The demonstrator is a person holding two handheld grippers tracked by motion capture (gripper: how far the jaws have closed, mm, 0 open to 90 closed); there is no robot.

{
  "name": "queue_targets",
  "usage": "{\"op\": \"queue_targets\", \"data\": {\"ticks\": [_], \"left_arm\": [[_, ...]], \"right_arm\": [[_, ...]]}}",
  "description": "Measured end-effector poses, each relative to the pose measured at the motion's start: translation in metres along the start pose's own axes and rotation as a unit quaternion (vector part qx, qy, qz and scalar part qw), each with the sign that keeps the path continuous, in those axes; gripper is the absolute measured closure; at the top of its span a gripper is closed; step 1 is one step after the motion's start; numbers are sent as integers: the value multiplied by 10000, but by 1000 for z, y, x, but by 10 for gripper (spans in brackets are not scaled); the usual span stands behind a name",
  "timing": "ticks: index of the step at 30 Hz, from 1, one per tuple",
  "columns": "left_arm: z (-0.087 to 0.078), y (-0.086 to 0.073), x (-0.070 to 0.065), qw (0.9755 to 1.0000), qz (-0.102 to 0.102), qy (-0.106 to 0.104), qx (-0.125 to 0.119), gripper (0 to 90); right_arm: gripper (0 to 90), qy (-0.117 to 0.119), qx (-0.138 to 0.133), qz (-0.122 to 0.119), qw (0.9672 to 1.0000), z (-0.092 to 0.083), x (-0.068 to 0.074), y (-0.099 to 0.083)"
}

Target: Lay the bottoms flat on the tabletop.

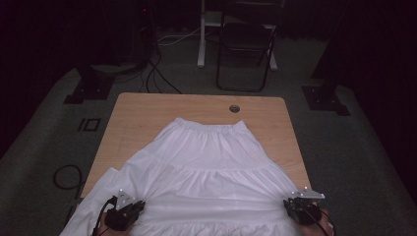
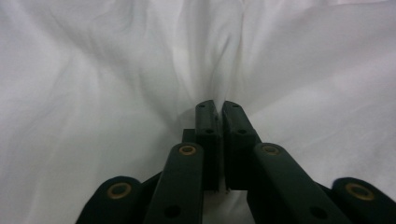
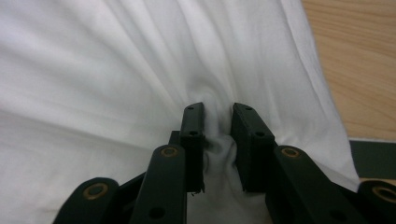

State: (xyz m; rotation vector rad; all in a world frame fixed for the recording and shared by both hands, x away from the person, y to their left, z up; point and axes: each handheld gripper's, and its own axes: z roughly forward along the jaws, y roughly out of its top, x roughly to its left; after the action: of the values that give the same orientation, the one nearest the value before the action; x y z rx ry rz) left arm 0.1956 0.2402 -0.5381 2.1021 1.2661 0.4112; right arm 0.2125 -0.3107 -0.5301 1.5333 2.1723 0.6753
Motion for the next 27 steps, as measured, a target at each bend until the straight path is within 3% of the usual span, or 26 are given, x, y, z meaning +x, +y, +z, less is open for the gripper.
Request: {"op": "queue_targets", "data": {"ticks": [3, 7, 9, 12, 14, 19, 22, 23, 26, 27], "left_arm": [[-4, 4, 1, 9996, 174, 71, -217, 720], [-7, 21, 17, 9970, 104, 478, -599, 584], [-2, 29, 31, 9950, -31, 761, -641, 548], [10, 36, 52, 9912, -287, 1142, -611, 498], [20, 37, 63, 9901, -390, 1235, -537, 497], [31, 33, 70, 9908, -365, 1239, -397, 499], [30, 29, 74, 9924, -597, 955, -493, 556], [28, 28, 74, 9925, -611, 928, -502, 636], [23, 23, 67, 9934, -533, 934, -404, 833], [21, 21, 65, 9940, -476, 922, -352, 855]], "right_arm": [[634, 109, -317, -79, 9994, -8, -1, 3], [548, -41, -771, -138, 9969, -15, -6, 17], [519, -93, -862, -155, 9961, -12, -11, 27], [493, -100, -815, -93, 9966, 3, -20, 37], [481, -103, -706, -45, 9974, 17, -24, 40], [487, -25, -510, -38, 9987, 39, -22, 35], [558, 88, -545, 17, 9985, 39, -21, 34], [578, 107, -546, 54, 9984, 38, -21, 33], [674, 124, -535, 90, 9984, 34, -17, 28], [698, 127, -521, 96, 9985, 32, -16, 26]]}}
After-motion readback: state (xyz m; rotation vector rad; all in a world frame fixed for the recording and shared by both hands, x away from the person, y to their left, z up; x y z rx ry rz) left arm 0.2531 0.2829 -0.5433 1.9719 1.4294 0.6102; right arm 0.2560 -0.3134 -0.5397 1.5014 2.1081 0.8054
